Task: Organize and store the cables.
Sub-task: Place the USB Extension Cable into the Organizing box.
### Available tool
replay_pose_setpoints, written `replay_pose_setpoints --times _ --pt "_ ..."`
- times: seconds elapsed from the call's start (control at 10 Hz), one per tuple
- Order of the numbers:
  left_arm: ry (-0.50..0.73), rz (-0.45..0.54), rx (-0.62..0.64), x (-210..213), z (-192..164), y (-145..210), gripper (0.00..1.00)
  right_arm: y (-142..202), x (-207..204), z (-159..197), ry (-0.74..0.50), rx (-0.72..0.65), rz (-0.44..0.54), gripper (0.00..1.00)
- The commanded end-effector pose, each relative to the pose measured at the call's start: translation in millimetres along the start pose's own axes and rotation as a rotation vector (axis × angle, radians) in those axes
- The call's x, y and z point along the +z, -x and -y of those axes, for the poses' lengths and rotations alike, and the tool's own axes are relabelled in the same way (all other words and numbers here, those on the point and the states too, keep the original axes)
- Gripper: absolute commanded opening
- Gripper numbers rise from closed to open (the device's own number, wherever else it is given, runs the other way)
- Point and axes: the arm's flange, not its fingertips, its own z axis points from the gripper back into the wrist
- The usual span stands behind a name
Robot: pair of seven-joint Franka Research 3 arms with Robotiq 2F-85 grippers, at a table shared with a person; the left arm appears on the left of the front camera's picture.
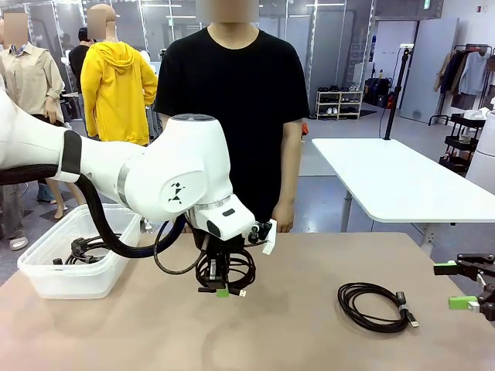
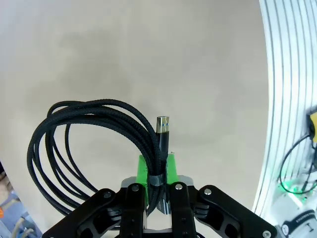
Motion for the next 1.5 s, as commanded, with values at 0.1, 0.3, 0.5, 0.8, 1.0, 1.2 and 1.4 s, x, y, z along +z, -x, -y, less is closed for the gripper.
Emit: replay_pose_setpoints --times 0.1,0.3,0.5,0.8,1.0,1.2,1.4 --pt "-0.032 0.031 -0.011 13.5 -3.1 12.1 0.16 -3.3 0.3 0.9 0.007 -0.001 0.009 1.00" --pt "-0.052 -0.004 -0.097 47.7 -14.1 62.1 0.16 -3.3 0.3 0.9 0.007 -0.001 0.009 1.00" --pt "-0.111 0.008 -0.085 75.8 -24.6 122.6 0.16 -3.3 0.3 0.9 0.007 -0.001 0.009 1.00" --pt "-0.231 0.009 -0.069 108.8 -43.2 226.9 0.16 -3.3 0.3 0.9 0.007 -0.001 0.009 1.00" --pt "-0.290 -0.046 0.005 109.5 -51.0 274.8 0.16 -3.3 0.3 0.9 0.007 -0.001 0.009 1.00" --pt "-0.279 -0.037 0.102 99.2 -69.3 318.3 0.16 -3.3 0.3 0.9 0.007 -0.001 0.009 1.00" --pt "-0.231 -0.017 0.161 87.2 -86.1 341.6 0.16 -3.3 0.3 0.9 0.007 -0.001 0.009 1.00"
